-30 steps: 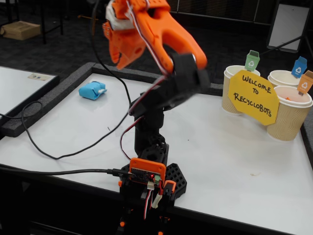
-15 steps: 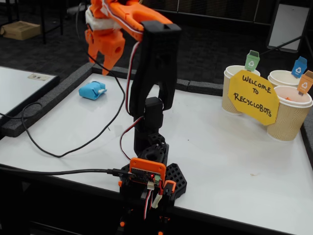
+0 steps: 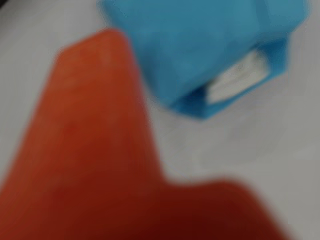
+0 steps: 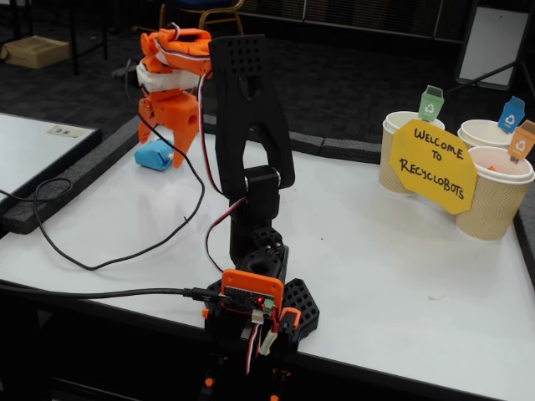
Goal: Sort rubbish by color.
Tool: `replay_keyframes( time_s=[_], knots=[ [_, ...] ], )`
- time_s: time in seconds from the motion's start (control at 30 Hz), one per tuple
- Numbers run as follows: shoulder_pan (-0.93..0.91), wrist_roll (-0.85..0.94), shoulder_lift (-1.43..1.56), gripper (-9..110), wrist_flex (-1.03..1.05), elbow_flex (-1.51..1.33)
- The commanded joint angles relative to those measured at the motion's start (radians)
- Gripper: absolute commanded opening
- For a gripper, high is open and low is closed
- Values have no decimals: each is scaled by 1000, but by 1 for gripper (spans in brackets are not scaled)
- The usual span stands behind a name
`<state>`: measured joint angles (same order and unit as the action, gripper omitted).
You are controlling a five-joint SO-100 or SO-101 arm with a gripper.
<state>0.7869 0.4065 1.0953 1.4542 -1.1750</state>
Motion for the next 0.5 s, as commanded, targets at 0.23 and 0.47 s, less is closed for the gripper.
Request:
replay_keyframes(
  time_s=[0.23,0.47],
  knots=[
    [-117,272,28,26,8,198],
    [-74,279,28,23,0,222]
  ],
)
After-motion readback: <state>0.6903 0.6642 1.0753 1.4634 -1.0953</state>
